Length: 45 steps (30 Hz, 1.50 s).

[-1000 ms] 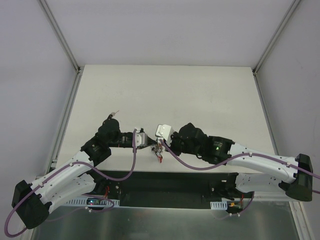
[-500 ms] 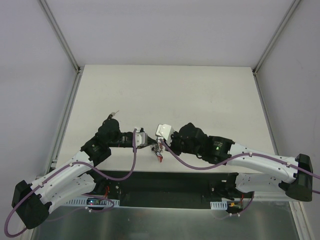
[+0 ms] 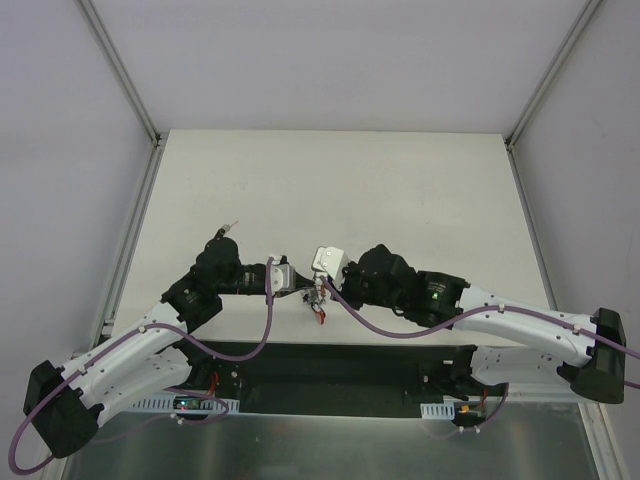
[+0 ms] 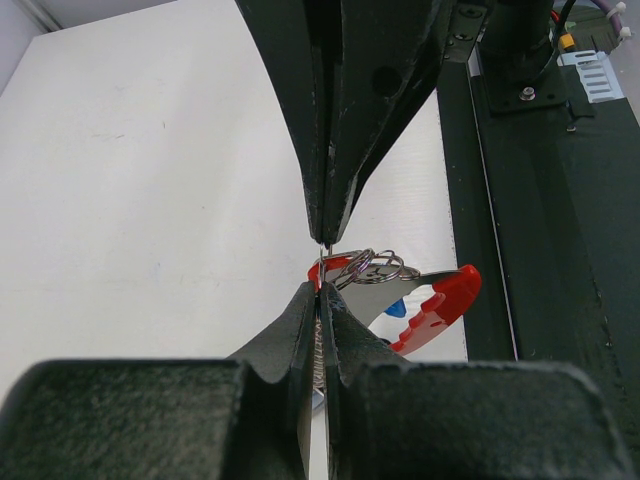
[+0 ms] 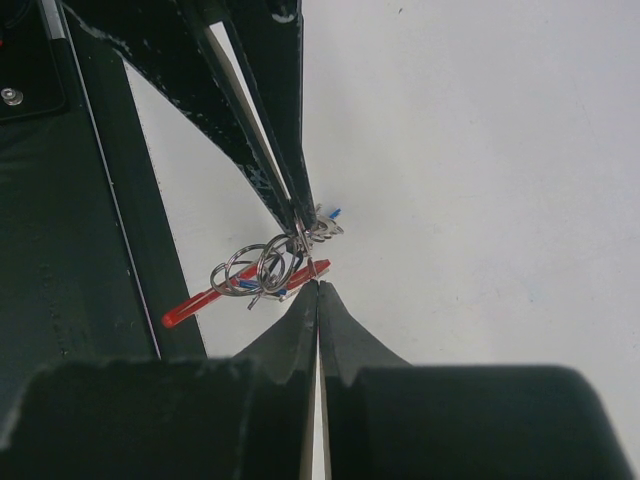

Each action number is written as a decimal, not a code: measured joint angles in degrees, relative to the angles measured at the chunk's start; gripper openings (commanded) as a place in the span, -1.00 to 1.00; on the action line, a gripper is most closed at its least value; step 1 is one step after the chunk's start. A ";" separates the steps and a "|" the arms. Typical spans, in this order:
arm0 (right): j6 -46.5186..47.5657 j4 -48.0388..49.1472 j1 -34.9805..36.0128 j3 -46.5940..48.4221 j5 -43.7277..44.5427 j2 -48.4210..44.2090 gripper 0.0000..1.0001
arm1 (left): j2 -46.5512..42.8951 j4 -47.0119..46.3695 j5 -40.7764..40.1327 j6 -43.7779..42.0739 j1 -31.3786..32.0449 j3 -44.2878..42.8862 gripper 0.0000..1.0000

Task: Put the keys on the keyring

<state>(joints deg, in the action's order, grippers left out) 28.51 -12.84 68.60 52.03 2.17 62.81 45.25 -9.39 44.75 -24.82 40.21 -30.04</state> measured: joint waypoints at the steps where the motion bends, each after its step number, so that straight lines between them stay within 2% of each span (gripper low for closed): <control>1: -0.02 0.02 0.00 0.00 -0.04 0.00 -0.97 | 0.00 0.00 0.00 0.02 0.00 0.00 -1.00; 45: -0.02 -0.09 0.00 0.02 -1.09 0.00 -0.98 | 0.72 -0.22 1.07 0.02 0.00 0.00 -1.00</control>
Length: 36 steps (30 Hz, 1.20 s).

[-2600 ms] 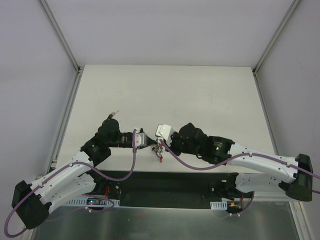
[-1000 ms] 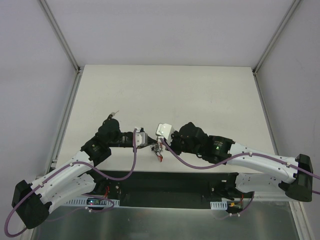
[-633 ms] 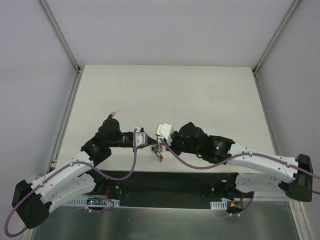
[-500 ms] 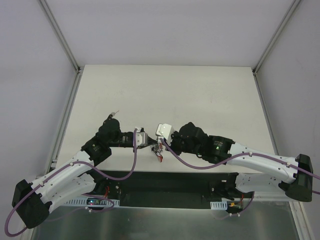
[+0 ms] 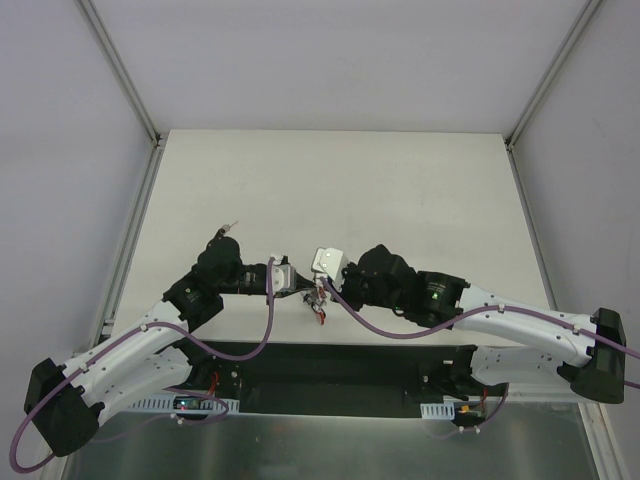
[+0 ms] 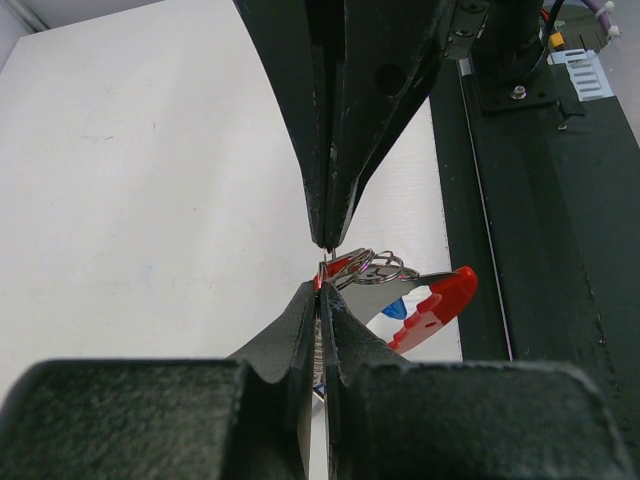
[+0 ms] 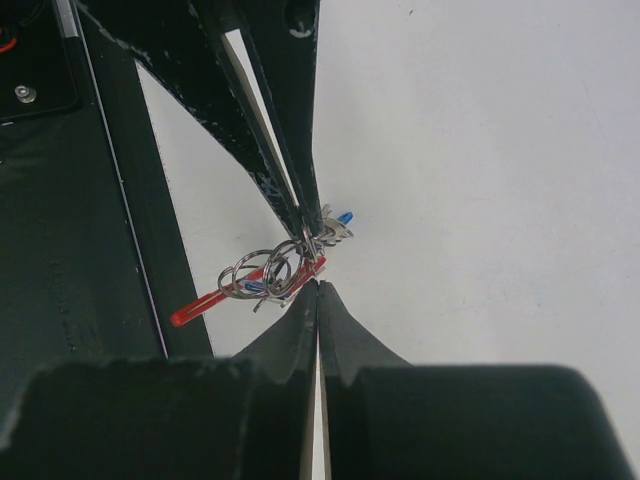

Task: Put the keys on the keyring

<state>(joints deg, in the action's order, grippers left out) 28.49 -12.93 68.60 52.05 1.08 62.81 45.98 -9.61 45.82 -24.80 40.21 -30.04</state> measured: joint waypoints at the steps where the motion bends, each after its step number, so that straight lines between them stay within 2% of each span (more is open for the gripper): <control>1: 0.00 -0.02 -0.02 0.00 0.00 0.00 -0.98 | 0.02 0.00 0.00 0.00 0.00 0.00 -1.00; 36: 0.00 -0.20 -0.15 0.00 0.00 -0.39 -0.98 | -0.17 -0.04 0.00 0.00 0.00 0.00 -1.00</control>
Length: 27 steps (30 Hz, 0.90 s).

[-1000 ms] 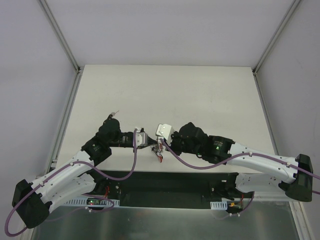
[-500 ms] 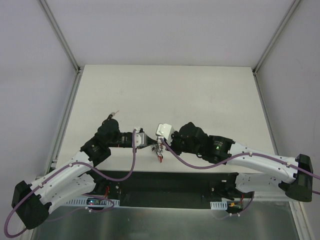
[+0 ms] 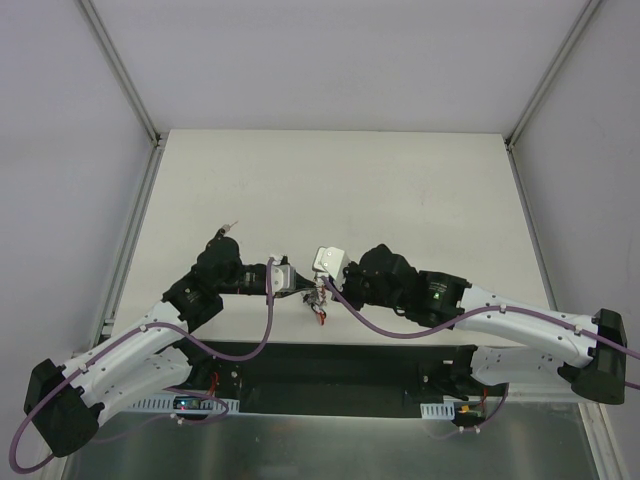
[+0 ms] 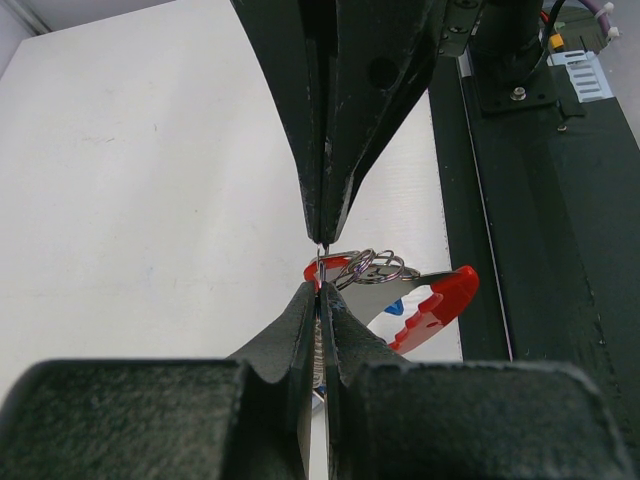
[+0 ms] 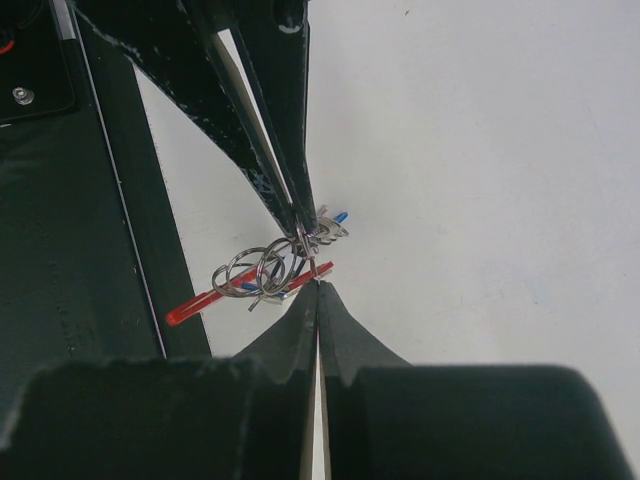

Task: Put the keys on the keyring

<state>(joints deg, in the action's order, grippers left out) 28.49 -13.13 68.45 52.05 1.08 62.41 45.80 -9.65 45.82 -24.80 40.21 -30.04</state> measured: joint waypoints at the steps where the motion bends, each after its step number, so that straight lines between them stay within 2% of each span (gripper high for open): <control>1: 0.00 0.00 0.00 0.00 -0.02 0.00 -0.98 | 0.00 0.00 0.00 0.00 0.00 0.00 -1.00; 14: -0.26 -1.40 -1.38 0.00 0.33 0.09 -0.97 | 0.00 0.11 -1.49 -0.13 0.00 0.00 -1.00; 27: -5.79 -17.00 -14.32 0.02 4.83 7.74 -0.97 | -7.56 4.85 -15.69 -4.66 -0.02 0.00 -1.00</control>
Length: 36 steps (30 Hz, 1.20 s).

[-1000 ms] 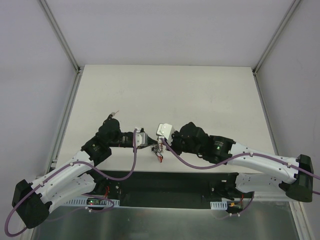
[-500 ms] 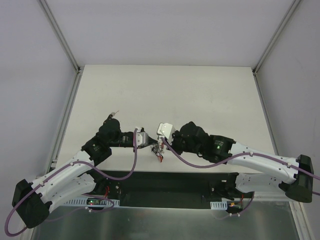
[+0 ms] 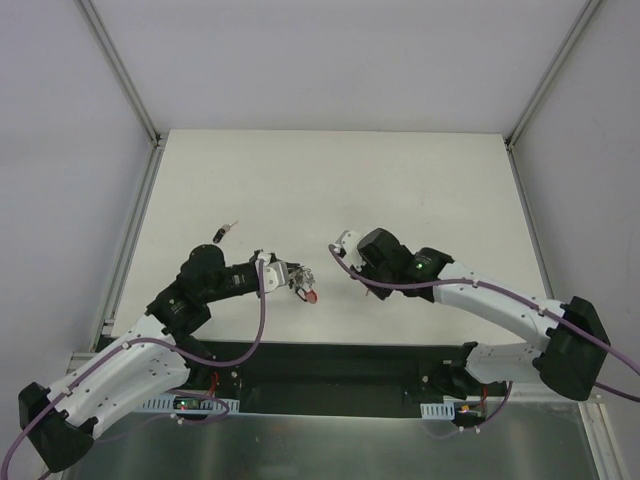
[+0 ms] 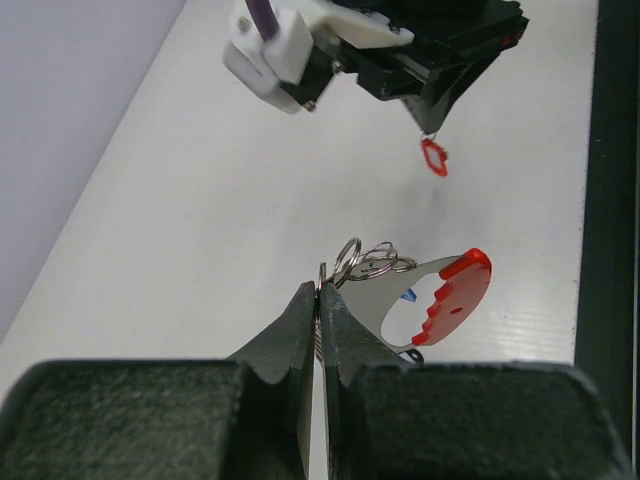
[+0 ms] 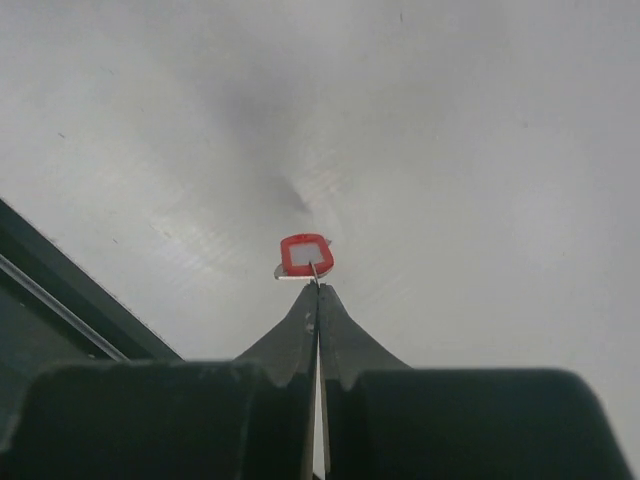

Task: Put the keys on the keyring

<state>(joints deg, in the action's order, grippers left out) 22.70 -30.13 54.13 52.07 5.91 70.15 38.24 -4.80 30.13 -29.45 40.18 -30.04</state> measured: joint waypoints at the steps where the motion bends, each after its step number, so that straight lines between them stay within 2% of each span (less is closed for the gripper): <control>1: -0.02 -1.25 -0.55 0.11 0.87 1.18 -0.98 | -0.83 0.46 -1.31 -0.48 0.00 0.00 -1.00; 9: 1.66 -7.54 -2.64 5.97 4.28 18.10 -0.98 | -6.93 3.98 -8.02 -4.66 -0.15 0.00 -1.00; 14: 3.39 -8.09 -2.73 13.29 4.11 28.46 -0.98 | -8.61 4.83 -8.63 -5.95 -0.61 0.00 -1.00; 23: 5.70 -8.61 -2.73 23.56 2.86 38.99 -0.95 | -8.63 4.98 -8.09 -6.12 -2.05 0.00 -1.00; 26: 6.10 -8.74 -2.73 25.27 2.21 40.35 -0.78 | -8.61 5.14 -7.82 -6.12 -2.49 0.00 -1.00; 27: 6.21 -8.74 -2.71 25.75 2.03 40.85 -0.65 | -8.52 5.14 -7.65 -6.12 -2.80 0.00 -1.00; 30: 6.45 -8.70 -2.67 26.32 1.14 41.81 -0.43 | -8.04 5.14 -7.45 -6.10 -3.17 0.00 -1.00; 36: 6.49 -7.58 -2.67 25.97 -0.46 40.89 -0.32 | -7.21 5.40 -6.56 -6.08 -3.19 0.00 -1.00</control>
<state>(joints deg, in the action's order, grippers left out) 29.19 -37.71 51.46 78.04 5.45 111.04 31.03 0.60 23.57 -35.53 36.99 -30.04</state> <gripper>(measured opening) 0.314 0.007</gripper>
